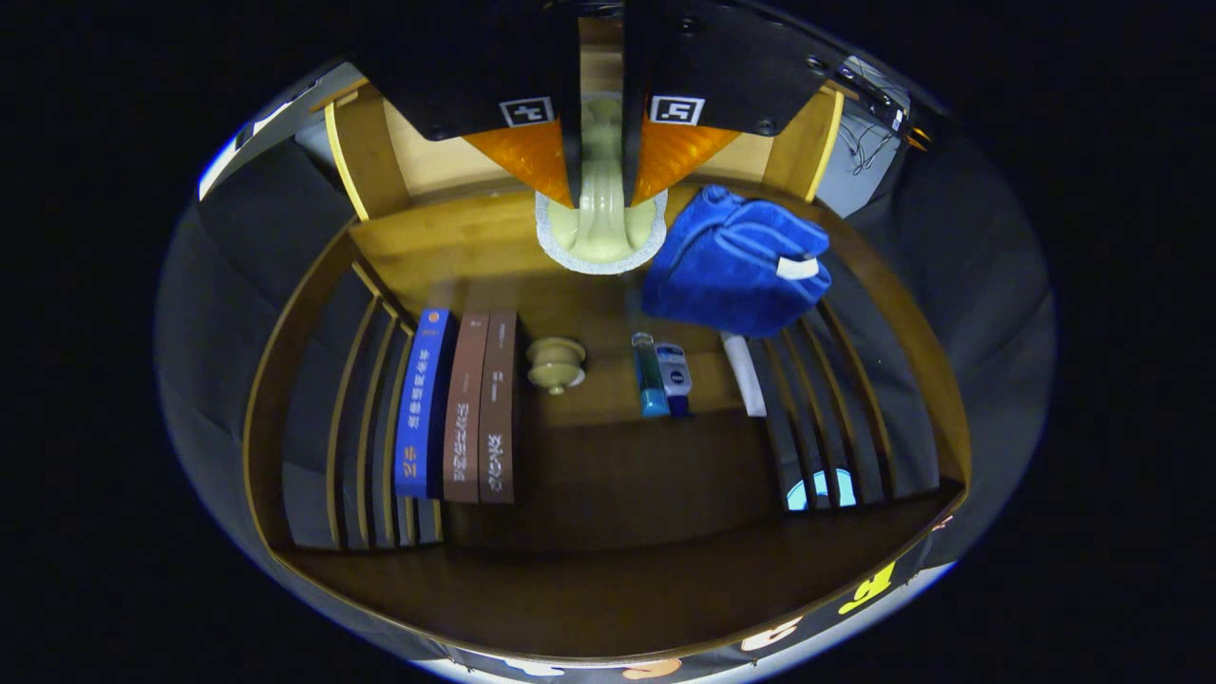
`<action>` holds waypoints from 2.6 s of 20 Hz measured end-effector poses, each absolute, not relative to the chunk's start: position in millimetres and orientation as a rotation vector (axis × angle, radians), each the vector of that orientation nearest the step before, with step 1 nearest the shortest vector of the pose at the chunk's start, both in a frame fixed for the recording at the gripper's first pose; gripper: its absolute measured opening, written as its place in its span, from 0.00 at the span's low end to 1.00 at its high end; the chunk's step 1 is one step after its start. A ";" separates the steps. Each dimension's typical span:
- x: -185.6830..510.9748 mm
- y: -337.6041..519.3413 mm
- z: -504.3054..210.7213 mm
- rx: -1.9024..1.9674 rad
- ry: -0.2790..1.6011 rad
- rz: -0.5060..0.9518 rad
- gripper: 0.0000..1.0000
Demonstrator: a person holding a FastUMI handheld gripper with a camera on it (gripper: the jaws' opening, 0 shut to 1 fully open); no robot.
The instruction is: Pull open the drawer, take out the items inside it, and place them on the countertop above the cabinet.
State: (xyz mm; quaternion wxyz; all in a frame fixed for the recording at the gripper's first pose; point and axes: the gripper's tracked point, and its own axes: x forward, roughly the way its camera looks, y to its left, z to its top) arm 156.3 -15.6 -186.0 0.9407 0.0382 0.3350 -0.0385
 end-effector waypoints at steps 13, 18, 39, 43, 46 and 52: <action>282.9 -32.7 -253.9 0.085 0.854 -0.110 0.22; 294.8 -32.5 -277.6 0.073 0.929 -0.117 0.22; 197.5 -12.2 -207.4 0.101 0.669 -0.096 0.99; 146.1 -2.4 -164.9 0.105 0.506 -0.073 1.00; 100.4 -3.3 -135.6 0.097 0.370 -0.082 0.99; 3.0 0.7 -143.2 0.106 0.236 -0.062 0.99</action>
